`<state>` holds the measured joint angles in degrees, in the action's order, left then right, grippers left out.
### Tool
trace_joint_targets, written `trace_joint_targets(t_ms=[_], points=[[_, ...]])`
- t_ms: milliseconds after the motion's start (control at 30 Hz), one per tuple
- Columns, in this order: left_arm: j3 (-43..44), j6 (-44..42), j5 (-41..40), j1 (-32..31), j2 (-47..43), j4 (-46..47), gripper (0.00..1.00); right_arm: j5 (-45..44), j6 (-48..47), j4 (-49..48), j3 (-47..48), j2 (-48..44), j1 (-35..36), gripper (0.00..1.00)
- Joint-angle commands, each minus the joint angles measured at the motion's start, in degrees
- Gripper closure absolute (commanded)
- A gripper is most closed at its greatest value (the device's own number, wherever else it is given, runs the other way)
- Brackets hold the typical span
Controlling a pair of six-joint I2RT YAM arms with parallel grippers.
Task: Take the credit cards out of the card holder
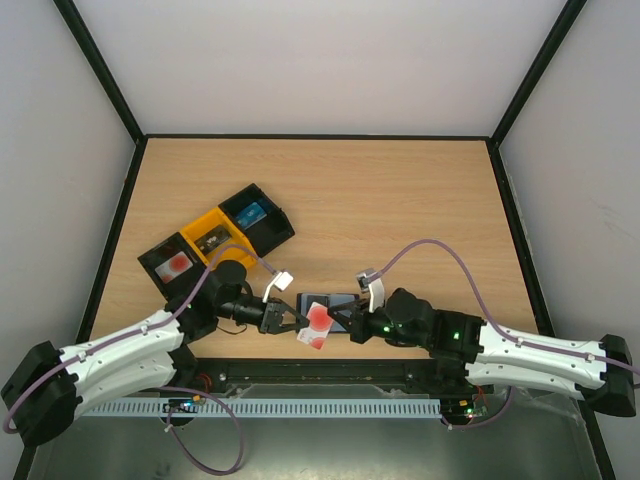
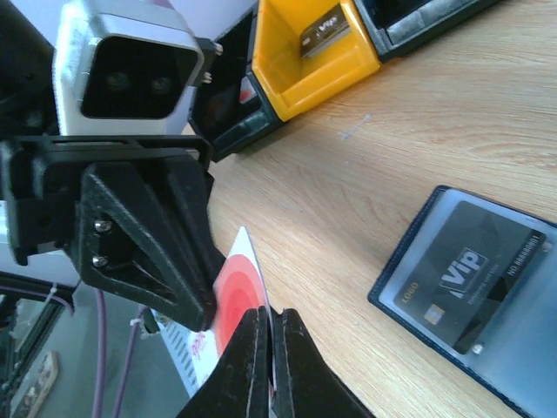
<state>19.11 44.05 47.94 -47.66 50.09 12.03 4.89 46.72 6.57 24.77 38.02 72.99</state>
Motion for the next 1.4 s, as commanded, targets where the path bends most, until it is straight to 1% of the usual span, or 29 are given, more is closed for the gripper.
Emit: trace_joint_targets(t_ms=[0, 67, 100, 167, 200, 267, 367, 500, 600, 667, 733, 900, 1000, 1100, 1200, 1367], points=[[0.9, -1.2, -2.1, -0.2, -1.4, -0.4, 0.82, 0.5, 0.5, -3.5, -1.0, -1.1, 0.1, 0.98], [1.1, -0.8, -3.0, -0.2, -2.0, -0.2, 0.78, -0.1, 1.1, -4.2, -1.3, -1.5, 0.1, 0.98], [1.3, -0.5, -3.3, -0.1, -2.3, 0.0, 0.74, -0.2, 1.5, -4.8, -1.6, -1.7, 0.1, 0.98], [2.3, -0.7, -4.9, -0.1, -3.1, -1.4, 0.46, -0.6, 2.4, -6.3, -2.4, -2.2, 0.1, 0.98], [3.0, -0.9, -6.8, 0.0, -3.8, -2.7, 0.38, -0.8, 3.1, -7.1, -2.8, -2.4, 0.1, 0.98], [4.2, -0.7, -10.2, 0.1, -5.7, -4.7, 0.30, -1.9, 4.5, -8.9, -3.6, -3.0, 0.1, 0.98], [4.6, 1.7, -17.3, 0.5, -9.4, -5.7, 0.24, -3.9, 6.8, -11.4, -4.6, -3.7, 0.1, 0.98], [3.1, 7.6, -26.7, 0.6, -15.9, -5.5, 0.18, -9.7, 9.9, -14.0, -5.7, -4.9, 0.1, 0.98], [1.8, 11.0, -31.7, 0.7, -21.1, -5.4, 0.15, -14.1, 13.0, -18.5, -7.6, -6.6, 0.1, 0.98], [0.9, 12.7, -34.5, 0.6, -24.2, -5.1, 0.10, -17.0, 14.4, -22.3, -8.8, -7.3, 0.1, 0.98], [-0.3, 14.3, -36.4, 0.6, -27.3, -4.6, 0.06, -19.8, 14.6, -25.9, -9.0, -6.9, 0.1, 0.98], [-4.6, 19.1, -37.7, 0.6, -30.1, 1.1, 0.05, -24.2, 15.1, -33.1, -7.3, -2.2, 0.1, 0.98], [-6.6, 22.0, -37.6, 0.7, -29.8, 5.1, 0.06, -24.8, 16.9, -39.6, -7.2, 1.9, 0.1, 0.98], [-6.7, 23.0, -37.7, 0.7, -28.5, 6.1, 0.08, -24.9, 18.3, -45.6, -6.4, 6.3, 0.1, 0.98], [-7.0, 23.9, -37.5, 0.6, -27.0, 7.8, 0.14, -25.4, 19.2, -48.8, -5.0, 9.8, 0.1, 0.98], [-7.7, 25.7, -36.1, 0.6, -23.6, 11.7, 0.29, -26.6, 20.1, -52.4, -4.2, 12.9, 0.1, 0.98]])
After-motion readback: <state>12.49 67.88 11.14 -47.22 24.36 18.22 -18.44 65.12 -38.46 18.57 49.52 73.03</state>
